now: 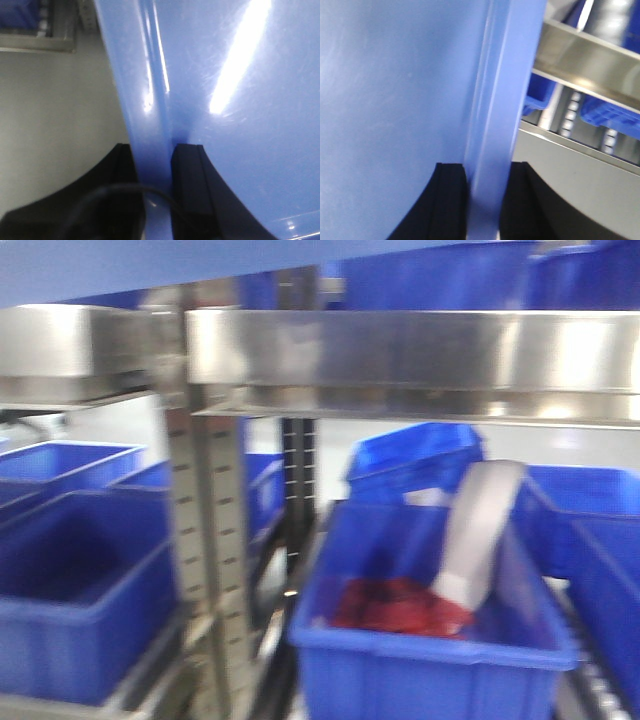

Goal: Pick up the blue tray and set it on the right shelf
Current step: 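Carry the tray up and forward over the shelf's roller track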

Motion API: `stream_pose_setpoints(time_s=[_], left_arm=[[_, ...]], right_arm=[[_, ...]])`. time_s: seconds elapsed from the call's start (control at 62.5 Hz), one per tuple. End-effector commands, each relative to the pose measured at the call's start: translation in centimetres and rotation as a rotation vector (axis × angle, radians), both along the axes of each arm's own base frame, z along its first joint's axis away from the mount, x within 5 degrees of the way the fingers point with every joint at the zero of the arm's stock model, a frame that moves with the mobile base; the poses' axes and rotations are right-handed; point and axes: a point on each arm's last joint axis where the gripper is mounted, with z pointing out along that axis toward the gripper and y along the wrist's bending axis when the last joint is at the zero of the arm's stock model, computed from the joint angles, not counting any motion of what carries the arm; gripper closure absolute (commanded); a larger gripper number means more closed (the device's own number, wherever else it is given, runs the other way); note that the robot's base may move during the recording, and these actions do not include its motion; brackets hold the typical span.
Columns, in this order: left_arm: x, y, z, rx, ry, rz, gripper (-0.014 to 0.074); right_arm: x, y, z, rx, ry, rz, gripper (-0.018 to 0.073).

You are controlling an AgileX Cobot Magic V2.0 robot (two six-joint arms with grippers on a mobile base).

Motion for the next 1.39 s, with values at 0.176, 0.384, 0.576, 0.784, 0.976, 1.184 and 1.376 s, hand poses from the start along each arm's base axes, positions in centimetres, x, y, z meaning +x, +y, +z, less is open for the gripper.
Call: stream_pose_setpoints(time_s=[0.176, 0.384, 0.576, 0.784, 0.976, 1.184, 1.376], left_arm=[[-1.75, -0.22, 0.95, -0.012, 0.051, -0.094, 0.0645], [-1.75, -0.22, 0.95, -0.012, 0.051, -0.094, 0.0645], [-1.75, -0.22, 0.95, -0.012, 0.051, -0.094, 0.0645], [-1.75, -0.22, 0.95, -0.012, 0.051, -0.094, 0.0645], [-1.75, -0.22, 0.95, -0.012, 0.051, -0.094, 0.0645], [-1.75, -0.22, 0.95, -0.012, 0.051, -0.094, 0.0645], [-1.75, -0.22, 0.95, -0.012, 0.051, -0.094, 0.0645]], right_arm=[[-1.31, -0.13, 1.48, 0.045, -0.013, 0.033, 0.0505], [-1.31, -0.13, 1.48, 0.045, -0.013, 0.033, 0.0505], [-1.31, -0.13, 1.48, 0.045, -0.013, 0.033, 0.0505], [-1.31, -0.13, 1.48, 0.045, -0.013, 0.033, 0.0505], [-1.31, -0.13, 1.48, 0.045, -0.013, 0.033, 0.0505], [-1.31, -0.13, 1.48, 0.045, -0.013, 0.033, 0.0505], [-1.31, -0.13, 1.48, 0.045, -0.013, 0.033, 0.0505]])
